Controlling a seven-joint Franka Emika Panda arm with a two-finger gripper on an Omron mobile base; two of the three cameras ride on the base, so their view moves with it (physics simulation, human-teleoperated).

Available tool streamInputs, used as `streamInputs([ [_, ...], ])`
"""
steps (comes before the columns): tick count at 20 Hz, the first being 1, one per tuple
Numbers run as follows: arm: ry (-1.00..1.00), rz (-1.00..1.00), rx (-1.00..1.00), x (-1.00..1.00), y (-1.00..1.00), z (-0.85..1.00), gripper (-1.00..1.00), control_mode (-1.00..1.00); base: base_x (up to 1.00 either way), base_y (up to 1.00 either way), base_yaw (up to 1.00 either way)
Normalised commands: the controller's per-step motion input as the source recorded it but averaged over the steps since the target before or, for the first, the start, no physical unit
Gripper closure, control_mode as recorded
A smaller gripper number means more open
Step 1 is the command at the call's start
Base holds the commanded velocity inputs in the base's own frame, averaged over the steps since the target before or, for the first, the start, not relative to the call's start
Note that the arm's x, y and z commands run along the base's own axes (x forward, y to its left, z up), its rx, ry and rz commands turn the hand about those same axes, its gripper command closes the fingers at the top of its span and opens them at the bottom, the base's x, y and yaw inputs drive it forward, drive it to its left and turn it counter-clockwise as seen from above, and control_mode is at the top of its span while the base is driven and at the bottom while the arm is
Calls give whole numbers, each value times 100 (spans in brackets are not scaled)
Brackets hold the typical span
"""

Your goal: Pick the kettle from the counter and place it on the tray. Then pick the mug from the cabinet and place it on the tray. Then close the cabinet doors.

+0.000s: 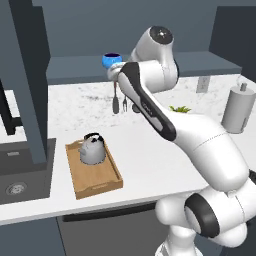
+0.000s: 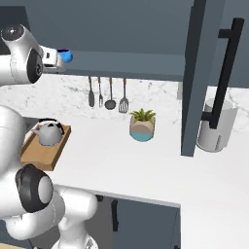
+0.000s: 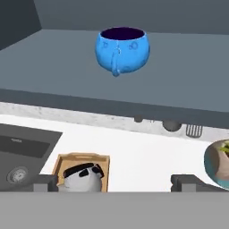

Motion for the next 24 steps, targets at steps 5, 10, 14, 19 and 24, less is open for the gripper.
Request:
streamInputs([
  [5, 3, -2, -1, 31, 25, 5, -100, -100, 0, 0, 0],
  [10, -9, -1, 0, 32, 5, 0, -100, -100, 0, 0, 0],
  [14, -13, -2, 0, 35, 0, 0, -100, -100, 0, 0, 0],
  [19, -2, -5, 0, 37, 0, 0, -100, -100, 0, 0, 0],
  [24, 0, -7, 0, 28, 0, 0, -100, -100, 0, 0, 0],
])
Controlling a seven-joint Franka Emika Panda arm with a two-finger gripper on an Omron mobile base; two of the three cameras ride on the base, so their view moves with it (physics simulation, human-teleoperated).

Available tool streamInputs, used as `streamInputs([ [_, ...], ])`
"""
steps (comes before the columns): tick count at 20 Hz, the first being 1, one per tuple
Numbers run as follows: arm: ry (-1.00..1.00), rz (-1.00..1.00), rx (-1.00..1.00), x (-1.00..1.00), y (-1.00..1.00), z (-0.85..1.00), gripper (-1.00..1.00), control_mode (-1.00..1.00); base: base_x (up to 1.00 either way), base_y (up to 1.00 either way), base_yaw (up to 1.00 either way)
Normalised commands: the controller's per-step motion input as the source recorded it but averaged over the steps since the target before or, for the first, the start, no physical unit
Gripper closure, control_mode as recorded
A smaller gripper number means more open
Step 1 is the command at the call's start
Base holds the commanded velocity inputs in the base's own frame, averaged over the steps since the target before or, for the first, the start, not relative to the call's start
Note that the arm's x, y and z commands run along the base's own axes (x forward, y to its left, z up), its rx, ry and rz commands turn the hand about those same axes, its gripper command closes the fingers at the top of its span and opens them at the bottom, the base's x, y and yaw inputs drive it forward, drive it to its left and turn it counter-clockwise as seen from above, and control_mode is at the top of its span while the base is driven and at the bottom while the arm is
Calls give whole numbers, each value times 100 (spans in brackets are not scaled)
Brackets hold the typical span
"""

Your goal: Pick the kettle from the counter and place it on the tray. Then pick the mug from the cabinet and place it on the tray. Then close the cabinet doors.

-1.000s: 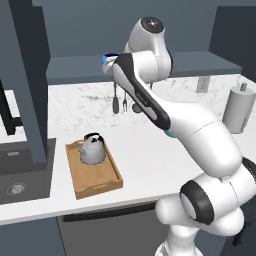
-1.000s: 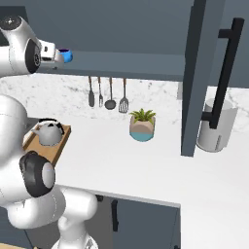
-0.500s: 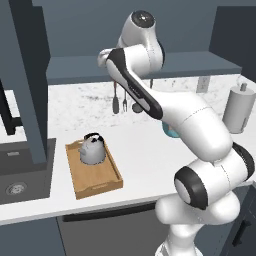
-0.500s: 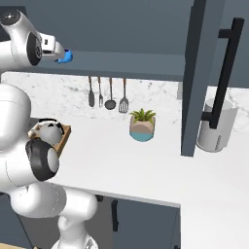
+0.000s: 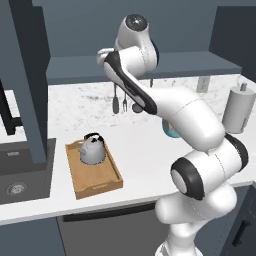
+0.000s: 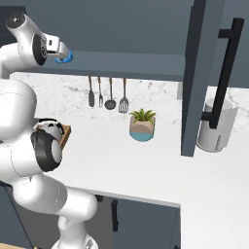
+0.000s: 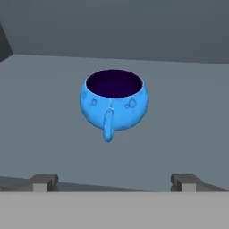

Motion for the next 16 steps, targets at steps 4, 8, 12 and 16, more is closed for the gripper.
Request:
streamInputs([
  [4, 0, -6, 0, 28, 3, 0, -100, -100, 0, 0, 0],
  [8, 0, -4, 0, 26, 8, 0, -100, -100, 0, 0, 0],
  [12, 0, -2, 0, 21, 6, 0, -100, -100, 0, 0, 0],
  [16, 0, -2, 0, 21, 0, -6, -100, -100, 0, 0, 0],
])
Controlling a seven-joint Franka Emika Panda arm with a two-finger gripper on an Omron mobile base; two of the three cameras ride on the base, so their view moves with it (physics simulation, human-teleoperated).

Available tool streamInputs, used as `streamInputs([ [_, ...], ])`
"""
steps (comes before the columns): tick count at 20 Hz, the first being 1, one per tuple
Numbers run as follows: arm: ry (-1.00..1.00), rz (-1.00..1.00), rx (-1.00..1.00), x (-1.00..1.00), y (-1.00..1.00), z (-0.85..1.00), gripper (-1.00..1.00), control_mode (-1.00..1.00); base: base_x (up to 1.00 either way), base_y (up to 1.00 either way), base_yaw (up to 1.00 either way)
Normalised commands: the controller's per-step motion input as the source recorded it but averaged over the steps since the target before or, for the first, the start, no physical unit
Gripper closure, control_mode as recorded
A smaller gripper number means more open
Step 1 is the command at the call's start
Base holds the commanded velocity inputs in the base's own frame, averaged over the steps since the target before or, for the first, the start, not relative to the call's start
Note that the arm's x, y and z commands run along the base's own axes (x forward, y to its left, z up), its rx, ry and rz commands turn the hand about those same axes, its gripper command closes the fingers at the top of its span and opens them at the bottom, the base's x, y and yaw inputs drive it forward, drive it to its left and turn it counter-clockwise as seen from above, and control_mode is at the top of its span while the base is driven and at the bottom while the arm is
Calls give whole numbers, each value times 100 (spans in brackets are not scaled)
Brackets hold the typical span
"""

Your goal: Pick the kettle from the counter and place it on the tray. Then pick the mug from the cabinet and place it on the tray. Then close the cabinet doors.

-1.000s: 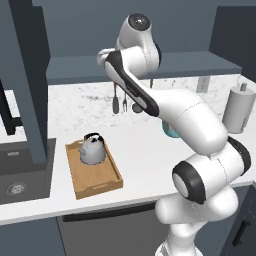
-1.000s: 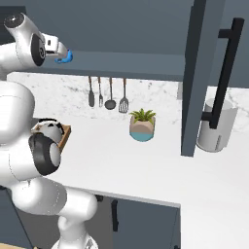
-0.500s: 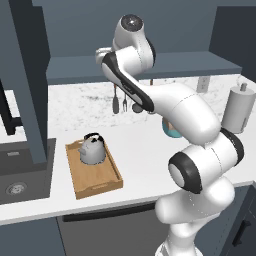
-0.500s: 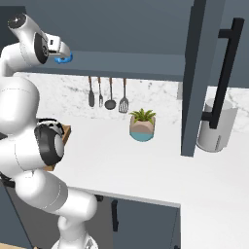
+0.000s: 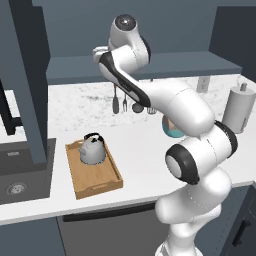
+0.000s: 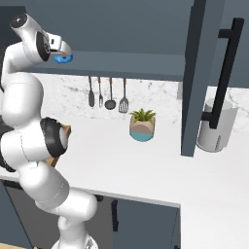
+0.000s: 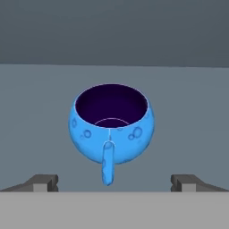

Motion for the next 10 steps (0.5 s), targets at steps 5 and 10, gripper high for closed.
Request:
streamInputs([
  [5, 0, -1, 0, 17, 0, -14, -100, -100, 0, 0, 0],
  [10, 0, -1, 0, 12, 2, -6, -100, -100, 0, 0, 0],
])
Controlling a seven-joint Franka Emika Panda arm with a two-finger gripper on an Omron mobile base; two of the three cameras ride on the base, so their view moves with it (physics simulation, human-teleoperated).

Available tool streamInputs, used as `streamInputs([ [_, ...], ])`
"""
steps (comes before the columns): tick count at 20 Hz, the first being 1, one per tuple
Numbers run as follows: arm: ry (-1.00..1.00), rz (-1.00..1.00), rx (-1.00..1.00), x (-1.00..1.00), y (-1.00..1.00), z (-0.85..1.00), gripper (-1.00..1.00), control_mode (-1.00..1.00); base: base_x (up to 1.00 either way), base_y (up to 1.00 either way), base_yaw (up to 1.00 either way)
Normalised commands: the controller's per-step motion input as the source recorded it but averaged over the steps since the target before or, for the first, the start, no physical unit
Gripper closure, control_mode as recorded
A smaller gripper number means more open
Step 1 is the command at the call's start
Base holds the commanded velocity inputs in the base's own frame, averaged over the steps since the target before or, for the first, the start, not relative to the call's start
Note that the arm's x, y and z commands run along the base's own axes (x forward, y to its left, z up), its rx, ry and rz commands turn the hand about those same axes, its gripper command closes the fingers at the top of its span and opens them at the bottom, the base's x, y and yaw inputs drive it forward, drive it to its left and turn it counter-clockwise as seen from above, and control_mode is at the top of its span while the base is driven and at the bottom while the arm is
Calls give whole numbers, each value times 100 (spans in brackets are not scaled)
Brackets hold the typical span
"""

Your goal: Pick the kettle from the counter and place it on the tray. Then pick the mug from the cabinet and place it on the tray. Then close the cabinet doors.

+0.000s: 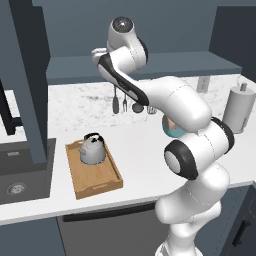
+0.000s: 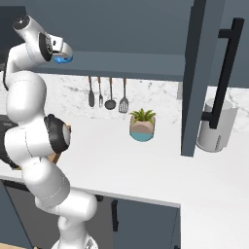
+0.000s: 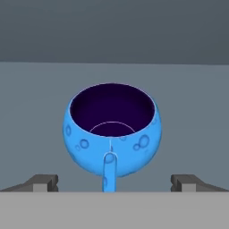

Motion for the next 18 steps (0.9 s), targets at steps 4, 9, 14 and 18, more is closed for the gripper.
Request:
streamInputs([
  [4, 0, -2, 0, 7, 2, 0, -100, -100, 0, 0, 0],
  [9, 0, -3, 0, 10, 3, 0, -100, -100, 0, 0, 0],
  [14, 0, -2, 0, 2, 0, 0, 100, -100, 0, 0, 0],
  [18, 0, -3, 0, 0, 0, 0, 100, -100, 0, 0, 0],
])
